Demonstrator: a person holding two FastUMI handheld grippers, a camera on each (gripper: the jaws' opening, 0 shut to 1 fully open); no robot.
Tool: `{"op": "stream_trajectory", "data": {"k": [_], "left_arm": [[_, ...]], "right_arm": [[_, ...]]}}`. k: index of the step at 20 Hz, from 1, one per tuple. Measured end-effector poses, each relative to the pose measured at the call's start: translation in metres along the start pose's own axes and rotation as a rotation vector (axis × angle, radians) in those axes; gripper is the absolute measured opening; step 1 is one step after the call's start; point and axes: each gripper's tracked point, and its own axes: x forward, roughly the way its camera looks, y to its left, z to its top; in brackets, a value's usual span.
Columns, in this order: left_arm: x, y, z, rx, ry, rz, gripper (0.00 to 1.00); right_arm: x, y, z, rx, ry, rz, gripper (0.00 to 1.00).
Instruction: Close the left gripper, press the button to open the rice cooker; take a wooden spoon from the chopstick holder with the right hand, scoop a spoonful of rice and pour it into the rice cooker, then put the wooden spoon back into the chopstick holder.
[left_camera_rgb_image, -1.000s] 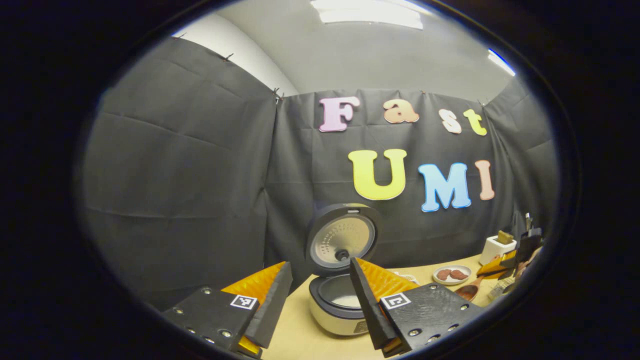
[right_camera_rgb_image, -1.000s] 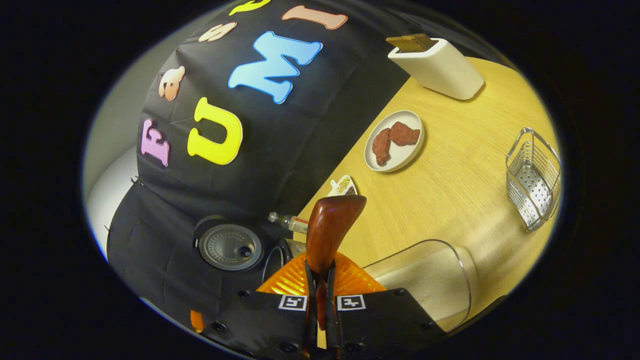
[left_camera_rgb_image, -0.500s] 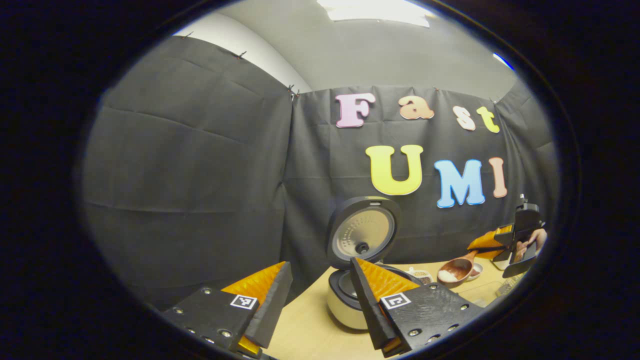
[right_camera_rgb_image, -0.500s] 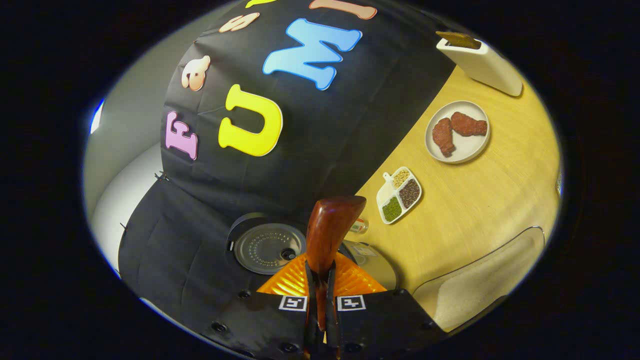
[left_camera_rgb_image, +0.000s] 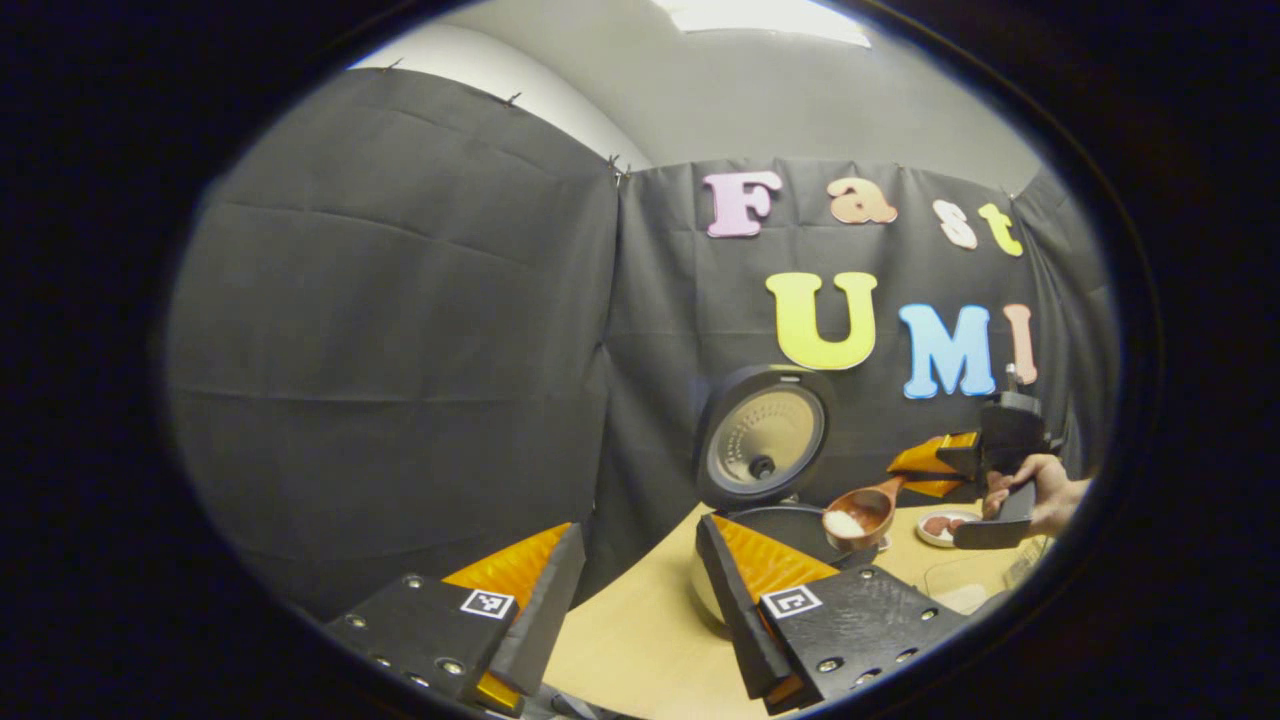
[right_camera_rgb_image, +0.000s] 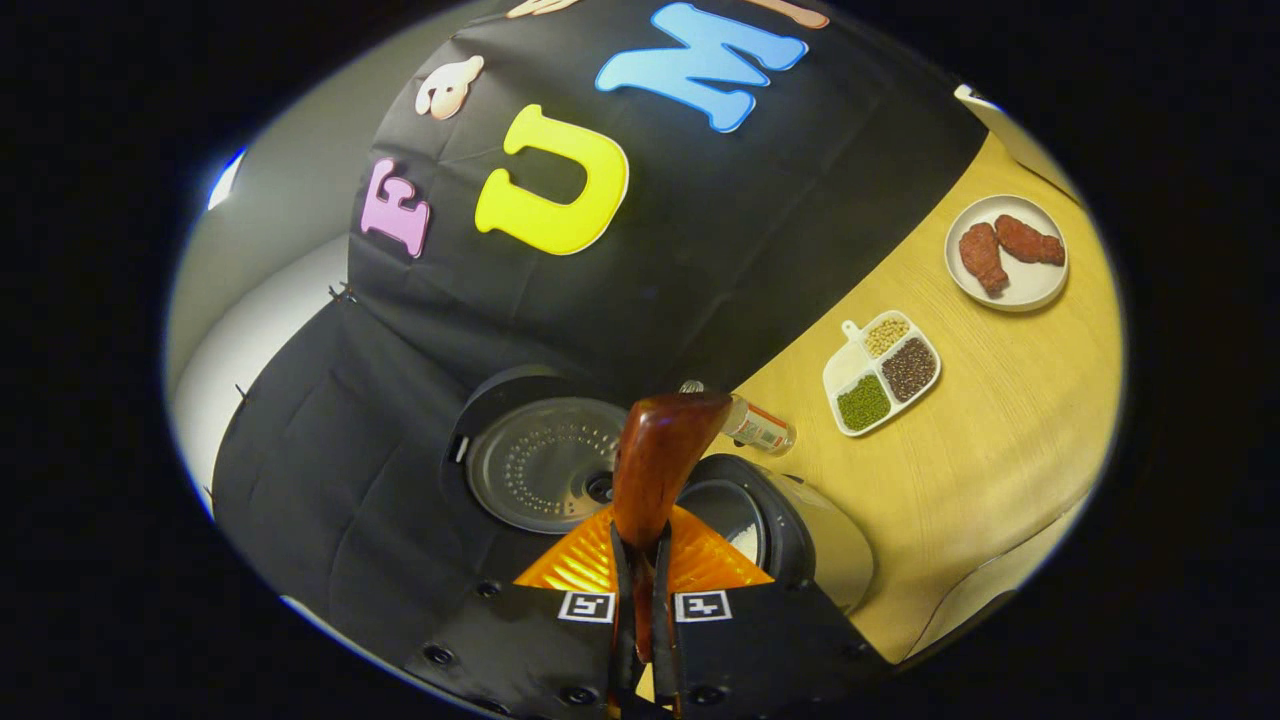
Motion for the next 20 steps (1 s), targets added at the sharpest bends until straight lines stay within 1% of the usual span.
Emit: {"op": "stream_trajectory", "data": {"k": [2, 3, 4, 5, 6, 12, 17, 20], "left_arm": [[-0.002, 0.007, -0.006, 0.005, 0.014, 0.015, 0.75], [-0.002, 0.010, -0.007, 0.007, 0.019, 0.023, 0.73], [-0.003, 0.013, -0.008, 0.010, 0.023, 0.030, 0.75], [-0.004, 0.016, -0.009, 0.014, 0.027, 0.037, 0.75], [-0.005, 0.019, -0.011, 0.017, 0.031, 0.045, 0.75], [-0.006, 0.024, -0.014, 0.019, 0.041, 0.068, 0.73], [-0.010, 0.019, -0.014, 0.023, 0.034, 0.058, 0.74], [-0.010, 0.017, -0.014, 0.015, 0.033, 0.056, 0.73]], "right_arm": [[0.015, 0.001, -0.009, -0.045, 0.000, -0.005, 0.08], [0.021, 0.000, -0.012, -0.071, 0.000, -0.008, 0.04], [0.029, -0.001, -0.015, -0.102, 0.000, -0.012, 0.07], [0.034, 0.000, -0.018, -0.145, -0.004, -0.014, 0.04], [0.039, 0.001, -0.019, -0.197, -0.007, -0.016, 0.08], [0.053, 0.019, -0.021, -0.544, -0.048, 0.005, 0.07], [0.052, 0.035, -0.019, -0.788, -0.101, 0.009, 0.08], [0.045, 0.046, -0.018, -0.934, -0.146, 0.025, 0.07]]}}
